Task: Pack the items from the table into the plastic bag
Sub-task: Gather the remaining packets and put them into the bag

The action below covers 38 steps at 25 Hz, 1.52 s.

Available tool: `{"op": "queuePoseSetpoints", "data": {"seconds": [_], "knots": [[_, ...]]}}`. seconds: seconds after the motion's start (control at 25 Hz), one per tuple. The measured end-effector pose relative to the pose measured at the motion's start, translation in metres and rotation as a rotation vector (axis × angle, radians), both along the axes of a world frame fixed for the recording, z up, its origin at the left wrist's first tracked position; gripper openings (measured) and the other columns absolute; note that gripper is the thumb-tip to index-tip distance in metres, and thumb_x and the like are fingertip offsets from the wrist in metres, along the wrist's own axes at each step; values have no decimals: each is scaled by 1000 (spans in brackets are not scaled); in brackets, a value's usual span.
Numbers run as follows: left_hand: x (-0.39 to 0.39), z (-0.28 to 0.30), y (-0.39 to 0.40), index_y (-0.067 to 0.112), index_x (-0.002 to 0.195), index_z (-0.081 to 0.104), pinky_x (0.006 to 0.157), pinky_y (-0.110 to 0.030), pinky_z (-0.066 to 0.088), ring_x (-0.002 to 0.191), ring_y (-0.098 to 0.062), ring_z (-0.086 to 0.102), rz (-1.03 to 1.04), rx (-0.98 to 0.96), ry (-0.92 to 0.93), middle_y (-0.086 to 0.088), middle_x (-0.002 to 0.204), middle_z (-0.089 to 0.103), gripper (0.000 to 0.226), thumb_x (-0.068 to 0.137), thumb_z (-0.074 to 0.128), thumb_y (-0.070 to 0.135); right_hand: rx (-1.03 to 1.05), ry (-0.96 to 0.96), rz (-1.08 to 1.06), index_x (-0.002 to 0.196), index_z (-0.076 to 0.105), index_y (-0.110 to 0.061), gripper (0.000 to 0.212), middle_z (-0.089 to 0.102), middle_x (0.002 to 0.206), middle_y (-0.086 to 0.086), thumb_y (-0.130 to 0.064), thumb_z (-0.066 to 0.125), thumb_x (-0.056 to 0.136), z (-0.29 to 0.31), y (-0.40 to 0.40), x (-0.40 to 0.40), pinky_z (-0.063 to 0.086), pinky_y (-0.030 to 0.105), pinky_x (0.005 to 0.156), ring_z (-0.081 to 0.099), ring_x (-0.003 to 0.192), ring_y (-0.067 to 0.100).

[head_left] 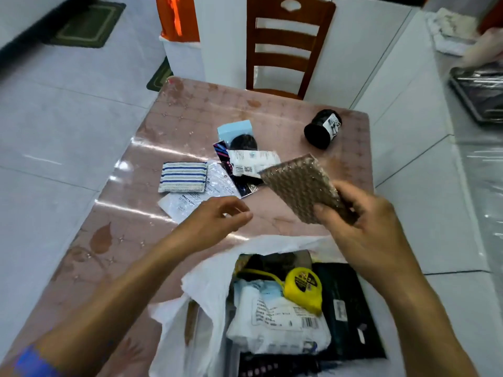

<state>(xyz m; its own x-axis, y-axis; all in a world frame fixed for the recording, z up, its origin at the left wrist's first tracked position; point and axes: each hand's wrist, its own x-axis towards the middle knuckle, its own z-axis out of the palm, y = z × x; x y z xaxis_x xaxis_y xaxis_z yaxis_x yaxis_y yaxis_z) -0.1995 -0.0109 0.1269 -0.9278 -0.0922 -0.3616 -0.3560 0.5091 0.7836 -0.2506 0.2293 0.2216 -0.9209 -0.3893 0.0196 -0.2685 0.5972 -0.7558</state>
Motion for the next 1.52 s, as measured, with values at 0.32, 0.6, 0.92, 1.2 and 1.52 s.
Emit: {"op": "queuePoseSetpoints", "data": {"seconds": [0.32,0.6,0.92,1.2,1.52], "knots": [[45,88,37,32,111,67,77,-33,52,106,-23,59,-564,-846,-118,0,119,62,33,82,55,23,129,215,144,90,58,-31,41,64,94,-16,-1,74,69,-27,49,98,48,31,72,59,87,13],[57,91,1,22,103,74,60,-20,46,63,-7,58,-195,-3,141,4,99,76,38,74,56,5,430,205,405,89,55,-33,31,64,94,-14,-21,66,63,-35,2,106,43,31,68,59,83,18],[21,-41,-59,26,96,67,75,-31,53,84,-15,65,445,-199,67,-3,103,72,20,80,65,14,195,85,104,102,70,-26,22,70,102,-10,-22,63,81,-5,-82,-25,53,34,75,64,90,15],[-33,-147,-56,43,150,-1,108,-62,26,144,-47,-10,-143,-600,-429,-7,160,-21,110,74,78,36,724,65,245,135,44,-23,62,55,131,7,-30,65,77,-152,-127,-142,47,40,84,55,111,34],[-35,-161,-58,43,149,-10,104,-59,35,142,-50,-13,-205,-658,-408,-8,158,-27,120,67,78,52,853,-152,323,150,-13,-38,110,-8,163,2,-27,71,80,-230,-157,-200,22,64,109,5,145,44]]}}
